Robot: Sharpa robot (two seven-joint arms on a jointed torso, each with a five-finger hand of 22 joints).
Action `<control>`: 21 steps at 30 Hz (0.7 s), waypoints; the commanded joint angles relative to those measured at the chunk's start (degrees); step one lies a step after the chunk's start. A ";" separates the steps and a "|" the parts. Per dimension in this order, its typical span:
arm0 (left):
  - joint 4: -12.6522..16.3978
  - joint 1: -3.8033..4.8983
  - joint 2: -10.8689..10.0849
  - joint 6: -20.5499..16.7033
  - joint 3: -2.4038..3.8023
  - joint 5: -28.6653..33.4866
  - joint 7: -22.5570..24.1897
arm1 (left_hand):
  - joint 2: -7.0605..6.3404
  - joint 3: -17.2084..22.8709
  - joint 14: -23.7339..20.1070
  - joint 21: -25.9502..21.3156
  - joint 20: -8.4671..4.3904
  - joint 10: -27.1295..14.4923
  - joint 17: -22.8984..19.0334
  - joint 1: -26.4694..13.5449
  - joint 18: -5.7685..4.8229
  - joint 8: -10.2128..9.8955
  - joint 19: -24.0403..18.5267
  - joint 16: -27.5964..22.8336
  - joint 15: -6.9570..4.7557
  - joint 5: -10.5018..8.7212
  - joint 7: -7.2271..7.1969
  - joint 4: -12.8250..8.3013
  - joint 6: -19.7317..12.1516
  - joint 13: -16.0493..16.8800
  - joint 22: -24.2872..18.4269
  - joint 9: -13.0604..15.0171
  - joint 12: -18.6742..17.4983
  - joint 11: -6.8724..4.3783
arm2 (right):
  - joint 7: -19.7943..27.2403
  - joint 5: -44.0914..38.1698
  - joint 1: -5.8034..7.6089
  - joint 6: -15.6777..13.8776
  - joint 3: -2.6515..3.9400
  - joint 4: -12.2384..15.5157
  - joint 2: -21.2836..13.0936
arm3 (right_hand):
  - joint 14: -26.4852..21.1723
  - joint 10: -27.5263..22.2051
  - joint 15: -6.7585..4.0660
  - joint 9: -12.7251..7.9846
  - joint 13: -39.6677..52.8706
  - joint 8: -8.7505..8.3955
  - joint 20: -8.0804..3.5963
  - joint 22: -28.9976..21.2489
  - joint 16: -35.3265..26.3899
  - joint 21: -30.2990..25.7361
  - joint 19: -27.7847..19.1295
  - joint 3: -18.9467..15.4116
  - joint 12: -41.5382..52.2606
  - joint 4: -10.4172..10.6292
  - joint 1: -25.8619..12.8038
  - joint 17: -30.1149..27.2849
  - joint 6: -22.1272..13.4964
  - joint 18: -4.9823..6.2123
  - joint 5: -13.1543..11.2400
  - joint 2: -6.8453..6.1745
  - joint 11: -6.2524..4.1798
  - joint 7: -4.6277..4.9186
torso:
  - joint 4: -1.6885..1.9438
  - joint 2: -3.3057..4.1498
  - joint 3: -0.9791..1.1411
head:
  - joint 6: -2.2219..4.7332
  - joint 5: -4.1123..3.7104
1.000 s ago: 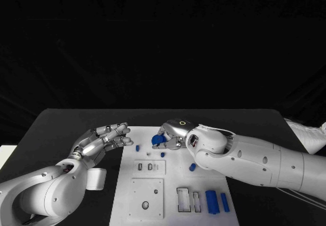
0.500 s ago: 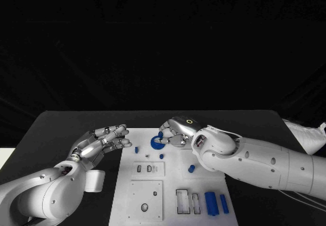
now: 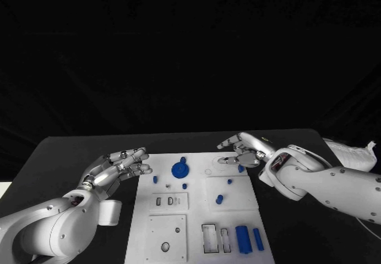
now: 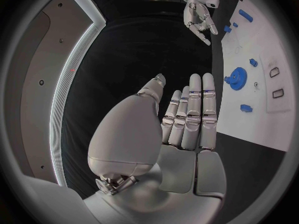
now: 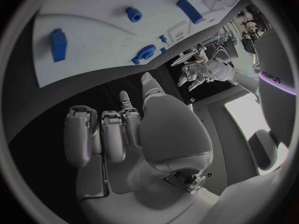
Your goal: Assemble the parts on the task board
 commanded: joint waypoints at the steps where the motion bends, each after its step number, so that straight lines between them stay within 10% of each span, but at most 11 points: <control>1: -0.35 0.04 0.31 1.46 0.02 0.01 0.25 | 0.50 -0.01 -0.03 0.25 -0.07 -0.37 0.08 -0.10 0.43 -0.22 -0.44 -0.16 0.23 -0.02 0.40 -0.35 -0.17 -0.08 0.08 -0.06 -0.23 0.04 | 5.94 9.42 -0.09 5.68 -0.05 -0.55 -2.05 | 5.20 1.95 0.03 0.05 10.05 0.32 0.11 0.02 -0.05 0.07 -0.07 0.27 -0.44 -1.41 1.67 11.55 0.33 -0.93 -0.38 -0.31 -0.09 0.00 | -0.57 -0.23 0.46 | 0.11 -0.15; 15: -1.76 -0.05 1.26 1.66 -0.01 0.01 0.27 | 0.56 0.02 -0.05 0.27 -0.06 -0.35 0.12 -0.06 0.43 -0.23 -0.48 -0.21 0.23 -0.02 0.37 -0.41 -0.14 -0.07 0.10 -0.05 -0.24 0.03 | 4.46 9.87 -0.25 10.65 -0.78 -3.90 -6.88 | 5.27 1.87 0.06 -0.03 10.00 0.21 0.12 0.22 0.07 0.16 -0.03 0.51 -0.60 -3.42 3.35 11.86 0.03 -0.97 -0.23 -1.05 -0.04 0.09 | -1.21 -0.45 1.38 | 0.14 -0.05; 21: -1.99 -0.08 1.40 1.70 -0.02 0.01 0.27 | 0.56 0.02 -0.05 0.27 -0.06 -0.35 0.12 -0.06 0.43 -0.23 -0.48 -0.21 0.23 -0.02 0.37 -0.41 -0.14 -0.07 0.10 -0.05 -0.24 0.03 | 3.92 9.15 -0.92 11.09 -1.02 -4.84 -6.47 | 5.27 1.87 0.06 -0.03 9.99 0.20 0.13 0.17 0.07 0.14 -0.05 0.49 -0.60 -3.44 3.35 11.87 0.01 -0.96 -0.22 -1.08 -0.03 0.09 | -1.18 -0.44 1.38 | 0.05 0.01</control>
